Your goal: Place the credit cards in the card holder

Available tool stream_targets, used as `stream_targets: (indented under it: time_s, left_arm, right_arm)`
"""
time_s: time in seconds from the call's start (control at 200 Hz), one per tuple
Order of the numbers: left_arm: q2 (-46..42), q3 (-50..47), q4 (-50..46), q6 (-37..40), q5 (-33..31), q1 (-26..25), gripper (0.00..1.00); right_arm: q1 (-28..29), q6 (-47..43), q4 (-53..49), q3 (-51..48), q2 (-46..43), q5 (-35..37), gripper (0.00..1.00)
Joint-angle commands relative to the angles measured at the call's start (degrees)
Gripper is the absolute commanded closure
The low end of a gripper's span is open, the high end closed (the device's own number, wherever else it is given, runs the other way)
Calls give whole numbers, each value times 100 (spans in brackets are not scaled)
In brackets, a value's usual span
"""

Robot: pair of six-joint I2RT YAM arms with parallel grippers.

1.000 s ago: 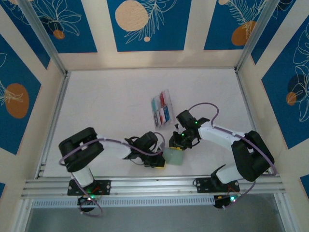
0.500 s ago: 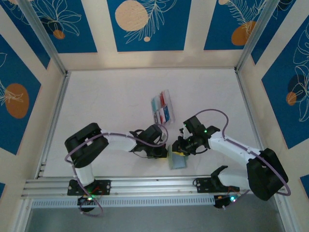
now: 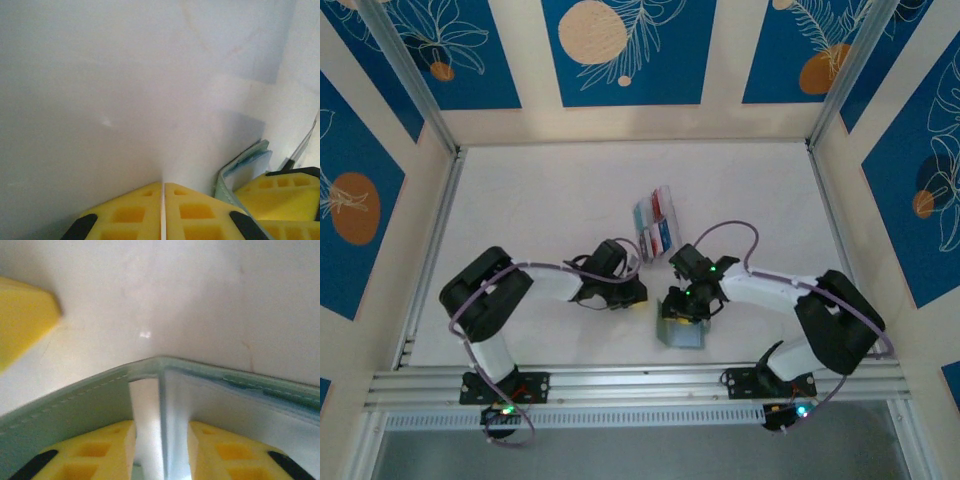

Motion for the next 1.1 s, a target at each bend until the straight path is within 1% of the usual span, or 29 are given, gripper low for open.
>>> stream_targets:
  time_s: [0.0, 0.065, 0.115, 0.15, 0.22, 0.31, 0.37, 0.435, 0.605, 0.695, 0.885, 0.93, 1.0, 1.095]
  left_arm:
    - [-595, -252, -386, 20, 42, 365, 91]
    - [-1082, -231, -1155, 350, -210, 547, 91]
    - [-1417, -21, -1944, 750, -512, 545, 90]
    - [-1625, 108, -2360, 963, -626, 522, 90]
    - [-1950, 300, -2863, 1230, -766, 418, 90]
    - [-2075, 539, -3247, 1398, -792, 154, 90]
    - [-2021, 561, -3178, 1303, -736, -11, 90]
    - [-1920, 443, -2862, 1073, -639, -108, 91]
    - [-1540, 184, -2111, 650, -616, -274, 94]
    - [-1228, 177, -1827, 604, -529, -387, 94]
    - [-653, 154, -1349, 556, -437, -545, 95]
    - [-605, 134, -1345, 563, -507, -545, 95]
    - [-615, 175, -1634, 604, -717, -543, 97]
    - [-1075, 230, -2119, 639, -1279, -545, 97]
  right_arm:
    - [281, 221, -155, 426, 403, 776, 59]
    - [436, 325, -262, 628, 631, 1056, 57]
    - [547, 385, -366, 785, 824, 1262, 53]
    - [601, 409, -439, 907, 980, 1388, 52]
    - [672, 451, -572, 1147, 1282, 1528, 53]
    - [706, 499, -602, 1342, 1560, 1676, 53]
    - [677, 499, -567, 1469, 1681, 1669, 54]
    - [616, 513, -575, 1570, 1722, 1660, 55]
    - [390, 495, -470, 1440, 1424, 1499, 58]
    - [245, 439, -371, 1323, 1319, 1329, 61]
    - [175, 280, -316, 1303, 1300, 1222, 64]
    - [169, 255, -301, 1317, 1334, 1187, 64]
    - [159, 194, -333, 1364, 1383, 1176, 66]
    - [149, 140, -323, 1379, 1414, 1160, 69]
